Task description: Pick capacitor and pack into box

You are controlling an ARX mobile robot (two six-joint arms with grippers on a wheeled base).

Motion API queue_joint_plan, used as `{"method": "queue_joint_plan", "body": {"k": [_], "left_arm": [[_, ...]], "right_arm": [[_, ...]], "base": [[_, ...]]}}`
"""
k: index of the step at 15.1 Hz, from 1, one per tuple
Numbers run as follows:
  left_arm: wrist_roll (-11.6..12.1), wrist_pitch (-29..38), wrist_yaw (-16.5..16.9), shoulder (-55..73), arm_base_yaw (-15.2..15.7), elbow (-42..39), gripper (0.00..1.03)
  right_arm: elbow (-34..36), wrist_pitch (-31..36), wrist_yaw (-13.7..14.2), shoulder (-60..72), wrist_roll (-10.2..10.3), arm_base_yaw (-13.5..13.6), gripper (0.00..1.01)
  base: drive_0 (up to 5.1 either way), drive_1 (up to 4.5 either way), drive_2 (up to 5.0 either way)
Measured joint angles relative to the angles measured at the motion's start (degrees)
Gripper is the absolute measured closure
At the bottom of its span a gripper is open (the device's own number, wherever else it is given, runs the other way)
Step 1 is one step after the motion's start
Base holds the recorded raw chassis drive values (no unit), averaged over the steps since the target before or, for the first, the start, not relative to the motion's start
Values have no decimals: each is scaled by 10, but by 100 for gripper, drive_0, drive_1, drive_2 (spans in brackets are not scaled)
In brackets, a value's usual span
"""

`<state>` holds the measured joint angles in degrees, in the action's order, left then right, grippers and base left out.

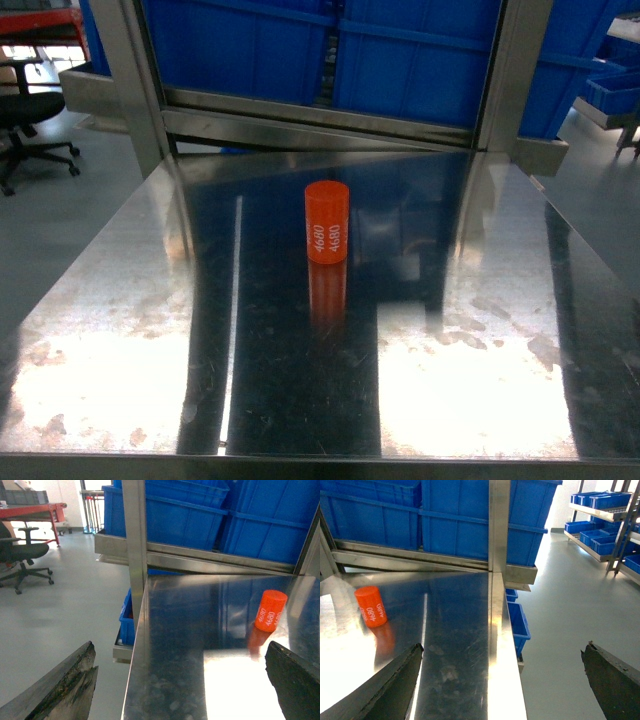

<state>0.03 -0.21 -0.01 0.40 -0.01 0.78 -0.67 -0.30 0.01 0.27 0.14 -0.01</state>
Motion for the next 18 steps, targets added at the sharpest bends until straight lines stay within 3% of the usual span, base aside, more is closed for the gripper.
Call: {"method": "queue_joint_plan", "body": {"k": [11,12,13,14,16,18], "left_arm": [[0,0,0,0,0,0,5],[4,24,-12,45,3,3,5],[4,137,7,177,16,15,5],[4,268,-4,319,6,28,5],[-1,486,-14,589,-48,102,5],[-11,547,-39,785,-114,211,5]], "right_arm": [[0,0,0,0,0,0,3],[0,0,0,0,0,0,3],[0,0,0,0,0,0,3],[0,0,0,0,0,0,3],[0,0,0,0,0,0,3],[0,0,0,0,0,0,3]], "base": [[0,0,0],[0,0,0],[0,0,0],[0,0,0],[0,0,0],[0,0,0]]}}
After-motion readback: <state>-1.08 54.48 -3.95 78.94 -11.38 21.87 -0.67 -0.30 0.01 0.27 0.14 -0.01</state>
